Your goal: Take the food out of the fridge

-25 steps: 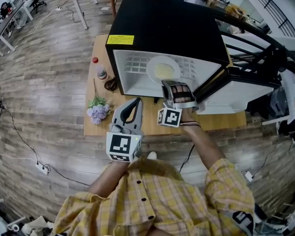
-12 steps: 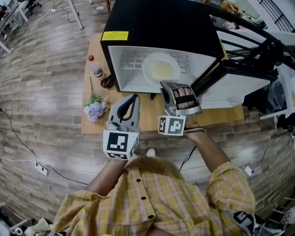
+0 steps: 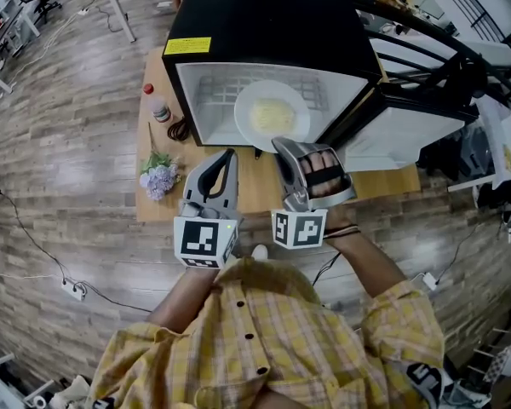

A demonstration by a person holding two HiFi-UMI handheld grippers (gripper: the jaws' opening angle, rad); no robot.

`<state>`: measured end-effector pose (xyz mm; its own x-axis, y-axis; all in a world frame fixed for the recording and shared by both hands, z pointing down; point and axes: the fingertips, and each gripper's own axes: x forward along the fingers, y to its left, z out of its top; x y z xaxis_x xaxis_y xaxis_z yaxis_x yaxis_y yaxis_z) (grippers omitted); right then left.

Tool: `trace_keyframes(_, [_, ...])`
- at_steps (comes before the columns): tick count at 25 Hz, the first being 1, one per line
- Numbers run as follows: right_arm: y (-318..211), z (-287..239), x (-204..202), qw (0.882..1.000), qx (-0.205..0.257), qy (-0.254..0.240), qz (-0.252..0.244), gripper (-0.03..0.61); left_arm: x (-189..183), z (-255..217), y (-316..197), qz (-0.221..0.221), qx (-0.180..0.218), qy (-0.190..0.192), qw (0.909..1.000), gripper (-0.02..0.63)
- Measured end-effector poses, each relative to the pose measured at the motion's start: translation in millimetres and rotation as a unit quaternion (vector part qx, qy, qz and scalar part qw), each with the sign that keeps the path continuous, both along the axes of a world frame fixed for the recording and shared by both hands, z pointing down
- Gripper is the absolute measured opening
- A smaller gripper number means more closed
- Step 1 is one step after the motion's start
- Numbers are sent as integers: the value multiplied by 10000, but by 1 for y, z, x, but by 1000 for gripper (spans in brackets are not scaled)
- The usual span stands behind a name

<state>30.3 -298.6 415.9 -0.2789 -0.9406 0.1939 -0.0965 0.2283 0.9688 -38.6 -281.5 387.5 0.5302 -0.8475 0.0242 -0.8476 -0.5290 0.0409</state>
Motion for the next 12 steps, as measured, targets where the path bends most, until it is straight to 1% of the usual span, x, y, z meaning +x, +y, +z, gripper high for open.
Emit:
trace_keyframes(4, [12,-6,-2,10000,47,-8,-36,17,0,-1,3,3,13,14,10000,8])
trace_keyframes(12, [31,-1,1,9999,-43,91,-49,17,2,-3,11,4,54,-43,10000,8])
